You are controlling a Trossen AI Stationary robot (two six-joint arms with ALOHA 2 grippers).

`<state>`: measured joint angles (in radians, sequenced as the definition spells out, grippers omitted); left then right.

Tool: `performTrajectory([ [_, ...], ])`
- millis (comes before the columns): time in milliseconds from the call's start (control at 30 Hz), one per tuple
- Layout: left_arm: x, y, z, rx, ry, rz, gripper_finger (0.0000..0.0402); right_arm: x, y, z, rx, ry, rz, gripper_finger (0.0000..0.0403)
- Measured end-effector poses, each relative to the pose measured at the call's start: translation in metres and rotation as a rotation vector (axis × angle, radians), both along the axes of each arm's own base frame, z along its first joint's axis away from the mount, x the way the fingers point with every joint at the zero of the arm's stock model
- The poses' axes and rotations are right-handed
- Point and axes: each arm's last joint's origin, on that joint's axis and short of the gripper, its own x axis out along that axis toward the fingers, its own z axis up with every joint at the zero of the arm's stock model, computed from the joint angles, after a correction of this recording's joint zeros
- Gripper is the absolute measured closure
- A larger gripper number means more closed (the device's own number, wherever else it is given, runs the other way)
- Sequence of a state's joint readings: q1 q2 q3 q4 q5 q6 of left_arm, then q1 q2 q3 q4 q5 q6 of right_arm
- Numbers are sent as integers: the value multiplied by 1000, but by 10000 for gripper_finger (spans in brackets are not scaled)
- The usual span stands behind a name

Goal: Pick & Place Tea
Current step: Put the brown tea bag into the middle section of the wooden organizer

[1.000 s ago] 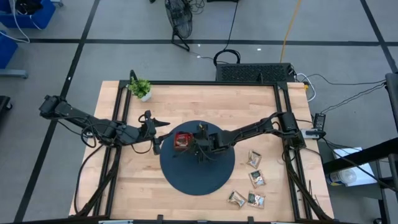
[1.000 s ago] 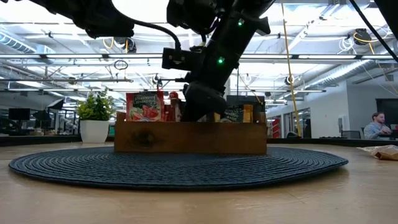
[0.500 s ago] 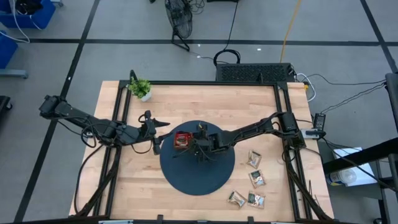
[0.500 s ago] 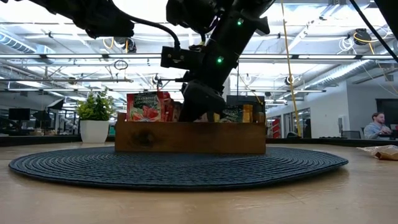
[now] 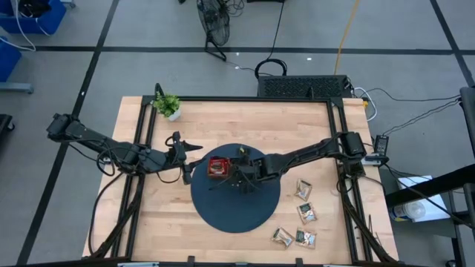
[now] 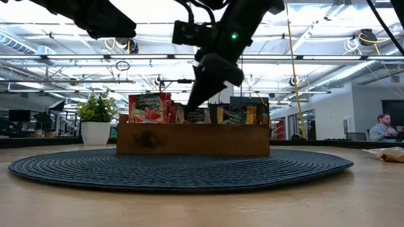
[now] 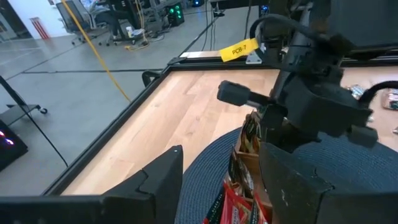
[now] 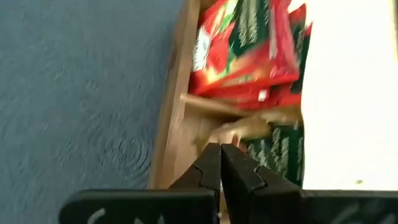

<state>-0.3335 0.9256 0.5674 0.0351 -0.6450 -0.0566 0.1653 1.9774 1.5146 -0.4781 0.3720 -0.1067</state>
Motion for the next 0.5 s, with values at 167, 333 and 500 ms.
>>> performTrajectory([
  [167,0,0,0,0,1,0,190,-17,4,11,79,83,-27,403],
  [333,0,0,0,0,0,1,196,-52,20,33,278,223,-157,403],
  [500,0,0,0,0,1,0,205,-95,31,30,377,348,-391,392],
])
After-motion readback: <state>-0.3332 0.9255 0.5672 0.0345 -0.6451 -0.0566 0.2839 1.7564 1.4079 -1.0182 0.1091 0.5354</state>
